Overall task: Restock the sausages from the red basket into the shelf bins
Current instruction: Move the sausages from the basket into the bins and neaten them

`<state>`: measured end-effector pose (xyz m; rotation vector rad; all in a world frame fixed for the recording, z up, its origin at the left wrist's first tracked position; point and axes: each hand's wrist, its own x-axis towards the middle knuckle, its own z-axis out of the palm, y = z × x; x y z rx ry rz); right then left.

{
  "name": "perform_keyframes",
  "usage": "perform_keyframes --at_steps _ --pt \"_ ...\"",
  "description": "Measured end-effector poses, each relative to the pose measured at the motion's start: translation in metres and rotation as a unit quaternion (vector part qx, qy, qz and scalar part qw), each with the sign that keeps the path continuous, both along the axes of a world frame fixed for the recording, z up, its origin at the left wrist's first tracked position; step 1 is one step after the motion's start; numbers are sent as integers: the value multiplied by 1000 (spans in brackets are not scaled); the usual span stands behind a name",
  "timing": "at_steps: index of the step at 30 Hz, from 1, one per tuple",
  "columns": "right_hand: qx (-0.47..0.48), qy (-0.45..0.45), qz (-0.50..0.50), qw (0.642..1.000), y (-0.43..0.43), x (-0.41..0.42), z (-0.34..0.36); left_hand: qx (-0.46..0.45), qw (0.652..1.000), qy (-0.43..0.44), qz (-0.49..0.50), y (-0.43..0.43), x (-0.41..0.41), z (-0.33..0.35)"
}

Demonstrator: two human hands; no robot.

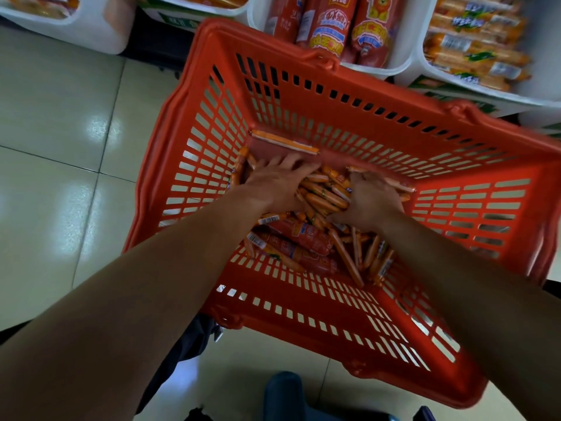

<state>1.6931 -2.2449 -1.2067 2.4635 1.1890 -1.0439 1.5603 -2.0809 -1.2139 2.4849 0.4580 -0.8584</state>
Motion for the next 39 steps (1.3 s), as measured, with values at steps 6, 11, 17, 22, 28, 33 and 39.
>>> perform_keyframes --at_steps 6,11,17,22,28,33,39 --pt "-14 71 -31 997 -3 7 -4 3 1000 23 2 0 12 0" --pt "22 90 -60 994 -10 -1 -6 -3 1000 14 -11 -1 16 4" --pt "23 135 -69 988 -14 3 -10 -15 998 53 -16 1 19 15" --pt "27 165 -69 984 -8 10 -1 -43 996 74 2 12 14 26" --pt "17 148 -79 986 -7 26 16 -17 992 119 37 33 -1 54" --pt "41 132 -140 980 -10 31 39 25 990 139 4 28 -21 72" --pt "87 137 -208 965 -16 27 60 -10 985 164 48 6 -35 75"
